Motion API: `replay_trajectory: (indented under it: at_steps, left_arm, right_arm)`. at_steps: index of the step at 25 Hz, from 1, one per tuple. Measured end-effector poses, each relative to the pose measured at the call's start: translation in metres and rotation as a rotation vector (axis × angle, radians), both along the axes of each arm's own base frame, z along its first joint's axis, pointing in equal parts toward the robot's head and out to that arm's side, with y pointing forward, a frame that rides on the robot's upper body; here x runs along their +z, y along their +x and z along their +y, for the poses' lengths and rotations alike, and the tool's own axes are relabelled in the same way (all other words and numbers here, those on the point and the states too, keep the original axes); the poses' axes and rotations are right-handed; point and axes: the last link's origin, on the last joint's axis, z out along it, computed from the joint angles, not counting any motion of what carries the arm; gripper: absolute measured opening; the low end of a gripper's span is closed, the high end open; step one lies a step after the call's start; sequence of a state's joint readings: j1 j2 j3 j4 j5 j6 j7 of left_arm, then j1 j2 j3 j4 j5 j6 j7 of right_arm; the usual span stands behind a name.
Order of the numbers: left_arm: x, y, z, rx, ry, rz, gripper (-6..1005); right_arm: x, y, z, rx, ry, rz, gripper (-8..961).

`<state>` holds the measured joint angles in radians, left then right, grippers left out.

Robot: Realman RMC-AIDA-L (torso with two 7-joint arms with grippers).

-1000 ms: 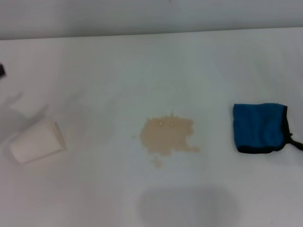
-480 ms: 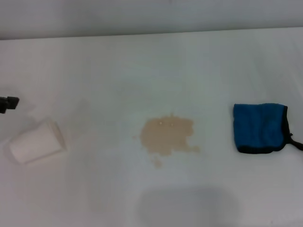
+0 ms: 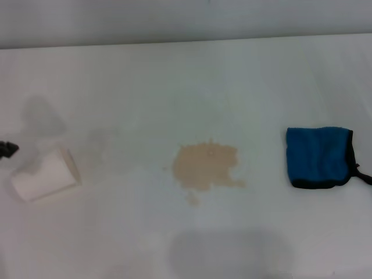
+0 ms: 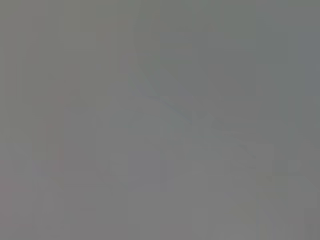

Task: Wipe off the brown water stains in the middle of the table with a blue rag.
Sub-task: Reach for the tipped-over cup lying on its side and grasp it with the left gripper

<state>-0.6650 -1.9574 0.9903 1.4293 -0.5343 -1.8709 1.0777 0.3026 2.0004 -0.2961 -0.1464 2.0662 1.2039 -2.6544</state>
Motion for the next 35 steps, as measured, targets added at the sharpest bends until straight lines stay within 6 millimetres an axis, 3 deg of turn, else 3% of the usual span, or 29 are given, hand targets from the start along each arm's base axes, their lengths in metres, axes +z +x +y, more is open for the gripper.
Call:
replay_trajectory:
  at_steps: [6, 13, 35]
  left_arm:
    - [-0.028, 0.0, -0.002, -0.006, -0.089, 0.017, 875]
    - [-0.058, -0.019, -0.005, 0.013, -0.131, 0.131, 875]
    - [-0.08, -0.039, 0.003, -0.035, -0.06, 0.133, 875]
  right_arm:
    - [0.003, -0.001, 0.002, 0.007, 0.003, -0.008, 646]
    - [0.006, -0.001, 0.003, 0.01, 0.006, -0.017, 647]
    - [0.003, 0.003, -0.004, -0.008, -0.001, -0.01, 646]
